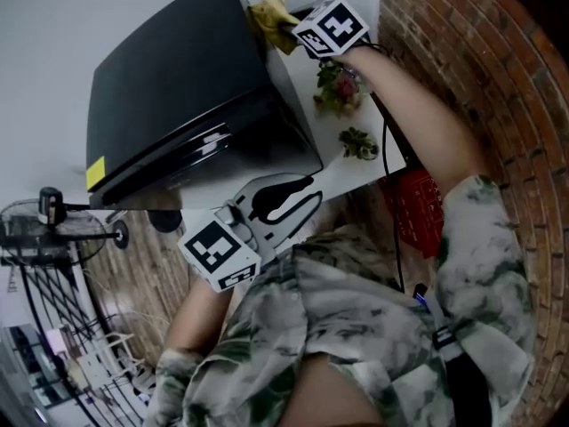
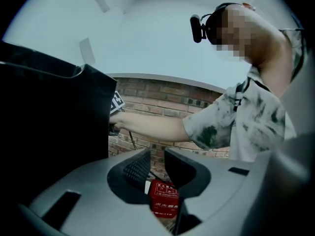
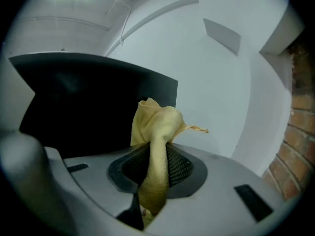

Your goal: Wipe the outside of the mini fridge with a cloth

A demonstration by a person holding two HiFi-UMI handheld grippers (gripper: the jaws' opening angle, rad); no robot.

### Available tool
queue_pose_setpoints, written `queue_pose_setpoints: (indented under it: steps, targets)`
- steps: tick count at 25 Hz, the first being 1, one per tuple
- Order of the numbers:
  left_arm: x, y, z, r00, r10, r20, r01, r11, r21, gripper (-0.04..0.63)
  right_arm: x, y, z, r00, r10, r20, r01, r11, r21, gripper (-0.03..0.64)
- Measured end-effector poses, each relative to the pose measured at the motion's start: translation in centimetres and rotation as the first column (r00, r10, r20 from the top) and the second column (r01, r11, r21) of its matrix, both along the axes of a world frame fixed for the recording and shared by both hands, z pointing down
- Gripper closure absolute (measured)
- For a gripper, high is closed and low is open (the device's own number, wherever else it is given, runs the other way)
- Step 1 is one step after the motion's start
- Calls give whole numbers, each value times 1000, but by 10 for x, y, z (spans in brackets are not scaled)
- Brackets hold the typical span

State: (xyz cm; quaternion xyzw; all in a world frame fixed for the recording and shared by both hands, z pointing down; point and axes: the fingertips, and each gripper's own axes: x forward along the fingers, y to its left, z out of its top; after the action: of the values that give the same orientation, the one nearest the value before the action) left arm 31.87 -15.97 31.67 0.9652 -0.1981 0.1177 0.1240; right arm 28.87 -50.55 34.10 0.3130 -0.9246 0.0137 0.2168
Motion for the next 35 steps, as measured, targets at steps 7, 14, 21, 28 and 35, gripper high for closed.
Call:
queue_pose_setpoints:
  steps: [7,14,21,28,35]
  targets:
    - [-6,2,5,998,-38,47,38,999,-8,503,-4,-2,61,1000,-5,6,6,996,-90,523]
    - [-12,5,12,995,-65,77,67,998,-20,503,-13,0,127,1000,-5,-31,0,988,-156,523]
    - [-16,8,15,992,-87,92,89,996,-28,503,-8,12,191,994,2,-108,-30,966,-256,523]
    - [-15,16,13,994,-72,78,74,997,-18,503,20,15,169,996,77,-36,-83,973,-217,522]
    - [-3,18,11,999,-28,40,29,999,-26,503,46,44,70,991,78,113,-66,992,-107,523]
